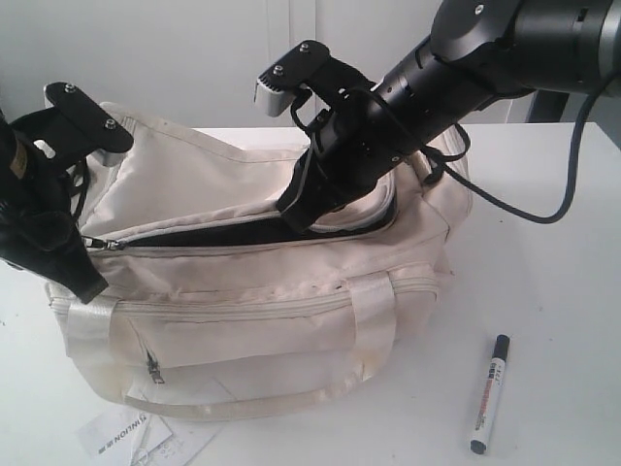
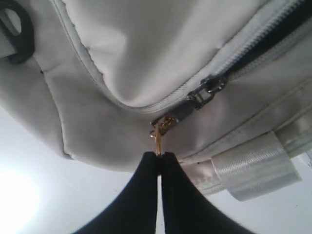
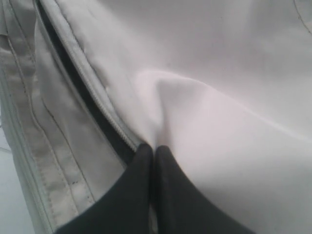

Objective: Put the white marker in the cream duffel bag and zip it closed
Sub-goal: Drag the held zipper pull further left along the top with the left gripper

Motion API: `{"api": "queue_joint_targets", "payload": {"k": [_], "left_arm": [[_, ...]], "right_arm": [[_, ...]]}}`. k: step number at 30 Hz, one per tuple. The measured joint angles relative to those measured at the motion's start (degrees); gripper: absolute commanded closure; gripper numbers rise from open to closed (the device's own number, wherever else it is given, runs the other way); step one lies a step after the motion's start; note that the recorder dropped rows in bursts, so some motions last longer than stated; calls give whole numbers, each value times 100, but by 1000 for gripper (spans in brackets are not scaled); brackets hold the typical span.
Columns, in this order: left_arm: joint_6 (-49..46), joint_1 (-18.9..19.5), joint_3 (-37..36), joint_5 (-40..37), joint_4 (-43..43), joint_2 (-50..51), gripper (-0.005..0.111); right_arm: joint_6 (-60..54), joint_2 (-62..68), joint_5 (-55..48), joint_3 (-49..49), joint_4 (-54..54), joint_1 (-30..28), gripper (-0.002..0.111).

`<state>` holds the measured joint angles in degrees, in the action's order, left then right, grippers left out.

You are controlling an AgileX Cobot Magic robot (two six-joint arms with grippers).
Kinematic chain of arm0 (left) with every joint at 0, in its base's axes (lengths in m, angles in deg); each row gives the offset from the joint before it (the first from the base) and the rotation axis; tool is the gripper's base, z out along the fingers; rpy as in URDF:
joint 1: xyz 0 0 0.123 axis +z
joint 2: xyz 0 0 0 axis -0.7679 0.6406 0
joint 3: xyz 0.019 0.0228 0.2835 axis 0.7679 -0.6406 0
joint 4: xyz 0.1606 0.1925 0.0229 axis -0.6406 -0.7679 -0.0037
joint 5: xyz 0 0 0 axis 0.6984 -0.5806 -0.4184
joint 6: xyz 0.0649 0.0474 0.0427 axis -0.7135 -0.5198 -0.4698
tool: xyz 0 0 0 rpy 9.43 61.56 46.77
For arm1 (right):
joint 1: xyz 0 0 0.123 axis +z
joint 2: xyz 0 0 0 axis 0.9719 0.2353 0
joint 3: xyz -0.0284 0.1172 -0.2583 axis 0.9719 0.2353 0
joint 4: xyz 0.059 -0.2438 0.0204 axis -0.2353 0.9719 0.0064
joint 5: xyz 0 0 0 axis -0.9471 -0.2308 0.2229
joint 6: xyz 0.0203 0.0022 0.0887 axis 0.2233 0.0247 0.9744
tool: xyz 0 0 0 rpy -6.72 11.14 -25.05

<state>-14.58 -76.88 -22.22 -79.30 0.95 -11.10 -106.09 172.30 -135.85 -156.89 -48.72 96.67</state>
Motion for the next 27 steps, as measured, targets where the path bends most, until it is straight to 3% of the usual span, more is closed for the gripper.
{"api": "queue_joint_targets", "payload": {"k": [7,15,21,27], "left_arm": [[-489,26,0,197,318,-16,107],[-699,417,0,257,525,-54,107],[-786,458,0,289,729,-310,107],[-983,471,0,410,1139,-381,107]], "right_arm": [[0,0,0,0,13,0,108],[0,0,-37,0,87,0,108],[0,0,-37,0,87,0,108],[-87,0,-117,0,55,0,88]]}}
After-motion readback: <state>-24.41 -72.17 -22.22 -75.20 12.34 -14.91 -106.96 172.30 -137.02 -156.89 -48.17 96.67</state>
